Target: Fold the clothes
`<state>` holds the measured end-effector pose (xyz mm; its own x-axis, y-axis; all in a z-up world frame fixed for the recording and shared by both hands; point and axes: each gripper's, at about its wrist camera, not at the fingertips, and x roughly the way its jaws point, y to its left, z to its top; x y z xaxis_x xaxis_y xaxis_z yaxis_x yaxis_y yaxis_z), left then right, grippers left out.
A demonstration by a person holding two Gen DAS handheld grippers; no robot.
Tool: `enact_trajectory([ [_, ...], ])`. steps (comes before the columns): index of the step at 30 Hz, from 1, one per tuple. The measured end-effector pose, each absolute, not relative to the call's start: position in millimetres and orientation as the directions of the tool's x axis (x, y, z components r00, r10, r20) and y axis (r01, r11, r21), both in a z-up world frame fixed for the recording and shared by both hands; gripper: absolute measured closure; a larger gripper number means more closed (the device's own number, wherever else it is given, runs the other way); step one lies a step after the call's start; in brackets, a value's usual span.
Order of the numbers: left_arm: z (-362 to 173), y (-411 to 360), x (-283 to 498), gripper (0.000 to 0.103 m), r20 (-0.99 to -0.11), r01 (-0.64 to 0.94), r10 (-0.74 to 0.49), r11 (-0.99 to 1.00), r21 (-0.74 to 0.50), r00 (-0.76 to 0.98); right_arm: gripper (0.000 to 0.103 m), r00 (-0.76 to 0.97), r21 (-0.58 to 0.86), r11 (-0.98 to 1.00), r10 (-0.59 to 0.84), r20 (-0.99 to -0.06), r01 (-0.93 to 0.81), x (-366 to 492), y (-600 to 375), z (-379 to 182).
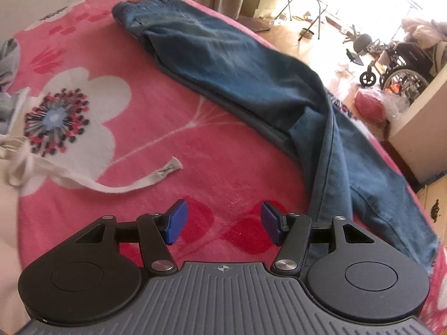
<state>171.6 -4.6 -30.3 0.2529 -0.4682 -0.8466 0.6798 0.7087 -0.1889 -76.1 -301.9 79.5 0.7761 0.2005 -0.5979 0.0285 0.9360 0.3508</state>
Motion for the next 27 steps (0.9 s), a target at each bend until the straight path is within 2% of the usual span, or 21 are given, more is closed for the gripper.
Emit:
enact_trajectory([
  [4,-13,15,166,0.045,-0.859,0.649,-0.478,0.715,-0.259,0.183,0.082,0.736,0.45,0.876,0.42,-0.53,-0.176,-102,-303,59],
  [10,-19,29,122,0.045,-0.892,0.667,-0.451,0.679,-0.308,0.046,0.082,0.574,0.675,0.721,0.623,-0.532,-0.158,-105,-314,16],
  [17,-61,51,59,0.046,-0.93,0.68,-0.368,0.678,-0.279,-0.015,0.082,0.505,0.731,0.674,0.67,-0.544,-0.106,-81,-304,-16],
  [22,-71,54,20,0.048,-0.909,0.705,-0.395,0.682,-0.195,0.131,0.082,0.561,0.742,0.663,0.654,-0.507,-0.102,-78,-296,-13],
  [23,-76,52,13,0.051,-0.909,0.711,-0.387,0.683,-0.17,0.154,0.082,0.575,0.748,0.657,0.65,-0.497,-0.096,-81,-296,-9],
  [24,-80,49,8,0.058,-0.909,0.714,-0.378,0.685,-0.148,0.174,0.082,0.588,0.754,0.651,0.646,-0.487,-0.09,-84,-295,-6],
  [27,-92,41,-9,0.066,-0.904,0.722,-0.355,0.687,-0.08,0.238,0.082,0.619,0.743,0.666,0.615,-0.488,-0.075,-98,-297,4],
])
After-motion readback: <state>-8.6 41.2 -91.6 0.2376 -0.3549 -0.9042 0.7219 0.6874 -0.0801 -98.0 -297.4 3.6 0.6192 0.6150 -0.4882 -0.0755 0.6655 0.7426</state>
